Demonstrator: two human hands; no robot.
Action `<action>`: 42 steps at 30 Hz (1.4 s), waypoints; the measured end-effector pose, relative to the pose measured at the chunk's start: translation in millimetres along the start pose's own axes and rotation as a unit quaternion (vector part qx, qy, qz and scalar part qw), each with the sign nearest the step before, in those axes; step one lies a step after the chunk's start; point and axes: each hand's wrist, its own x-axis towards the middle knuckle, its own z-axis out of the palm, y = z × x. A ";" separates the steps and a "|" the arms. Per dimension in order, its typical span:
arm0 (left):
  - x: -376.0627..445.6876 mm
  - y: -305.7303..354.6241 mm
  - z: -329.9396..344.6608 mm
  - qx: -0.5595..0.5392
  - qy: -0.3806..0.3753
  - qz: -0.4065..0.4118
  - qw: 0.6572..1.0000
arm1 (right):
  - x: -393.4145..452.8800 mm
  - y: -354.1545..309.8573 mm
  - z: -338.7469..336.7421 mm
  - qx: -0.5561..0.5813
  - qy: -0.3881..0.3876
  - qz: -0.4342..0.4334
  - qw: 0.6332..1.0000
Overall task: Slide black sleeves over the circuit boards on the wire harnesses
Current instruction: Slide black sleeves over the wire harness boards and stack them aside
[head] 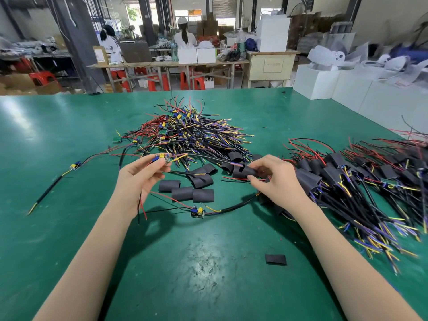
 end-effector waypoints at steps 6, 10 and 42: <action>0.7 -0.8 -2.3 0.006 0.004 -0.013 1.000 | 0.2 -9.8 -5.1 0.060 -0.005 -0.034 0.998; 1.1 -1.9 -5.2 0.023 -0.015 -0.006 1.000 | 0.0 -18.6 -8.5 0.074 0.008 -0.058 0.996; -23.0 -12.3 33.3 0.185 -0.189 0.010 0.964 | -15.5 -65.6 14.6 0.101 -0.016 -0.145 0.984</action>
